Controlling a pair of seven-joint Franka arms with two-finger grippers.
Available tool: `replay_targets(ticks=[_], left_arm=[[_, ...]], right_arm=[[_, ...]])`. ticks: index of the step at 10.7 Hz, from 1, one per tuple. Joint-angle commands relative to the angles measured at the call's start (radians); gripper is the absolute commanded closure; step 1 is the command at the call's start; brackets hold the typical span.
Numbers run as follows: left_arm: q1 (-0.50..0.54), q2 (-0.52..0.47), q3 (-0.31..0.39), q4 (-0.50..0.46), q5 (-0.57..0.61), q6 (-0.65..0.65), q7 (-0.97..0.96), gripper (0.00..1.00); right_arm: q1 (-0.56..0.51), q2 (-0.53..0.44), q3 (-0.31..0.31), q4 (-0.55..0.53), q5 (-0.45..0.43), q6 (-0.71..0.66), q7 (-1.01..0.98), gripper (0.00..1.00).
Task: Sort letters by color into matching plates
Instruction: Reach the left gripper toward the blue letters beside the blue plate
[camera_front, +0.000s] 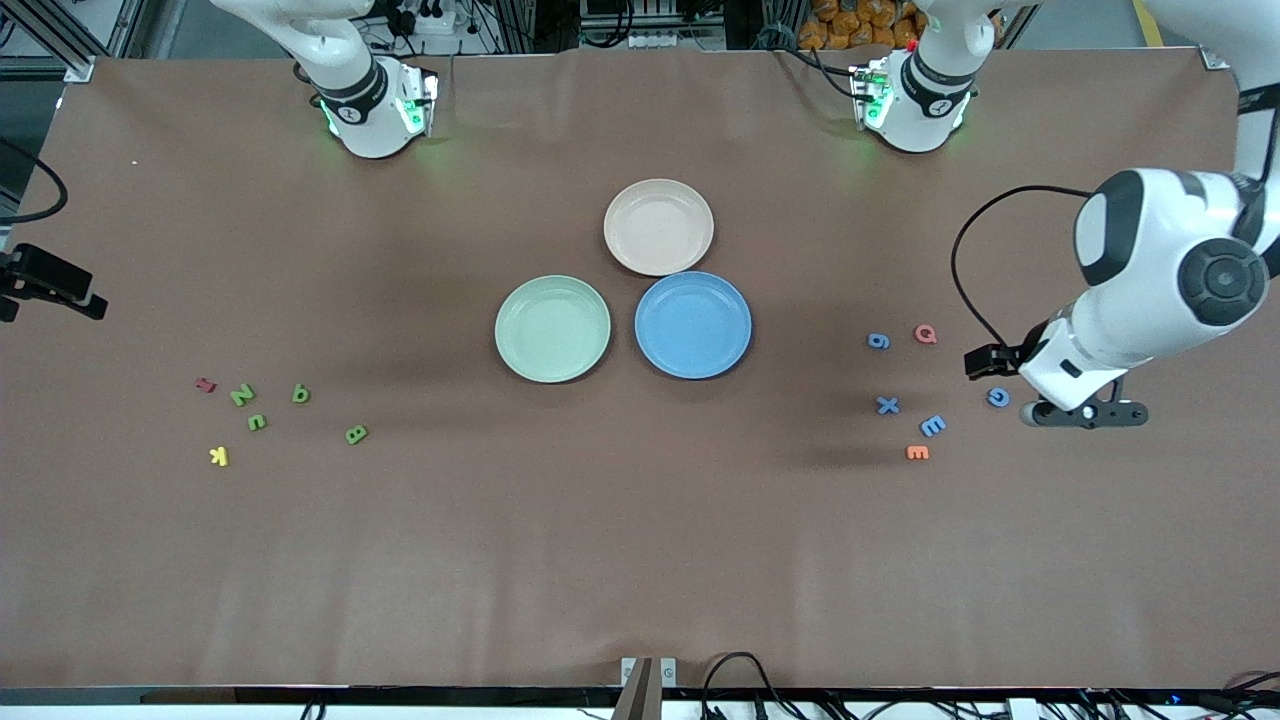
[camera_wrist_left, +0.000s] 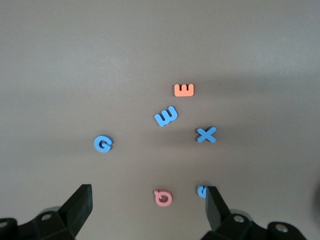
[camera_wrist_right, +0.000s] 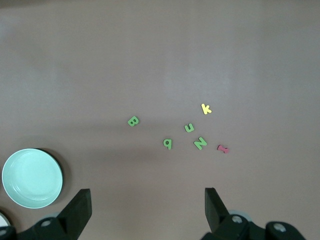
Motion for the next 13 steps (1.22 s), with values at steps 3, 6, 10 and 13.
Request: replay_targets(ticks=[3,6,10,13], left_arm=[[0.030,0.043,-0.006,-0.063,0.012,0.082,0.298,0.00],[0.036,0.100,-0.004,-0.063,0.021,0.168,0.445,0.00],[0.039,0.169,-0.004,-0.064,0.022,0.277,0.619,0.00],[0.031,0.213,-0.004,-0.064,0.082,0.337,0.659,0.00]], right_arm=[[-0.027,-0.004,0.013,0.010,0.017,-0.051,0.004,0.00],[-0.036,-0.010,0.010,0.010,0.053,-0.089,0.005,0.00],[-0.044,0.009,0.010,0.010,0.043,-0.071,0.016,0.00],[-0.047,0.018,0.010,-0.002,0.044,-0.027,0.059,0.00]])
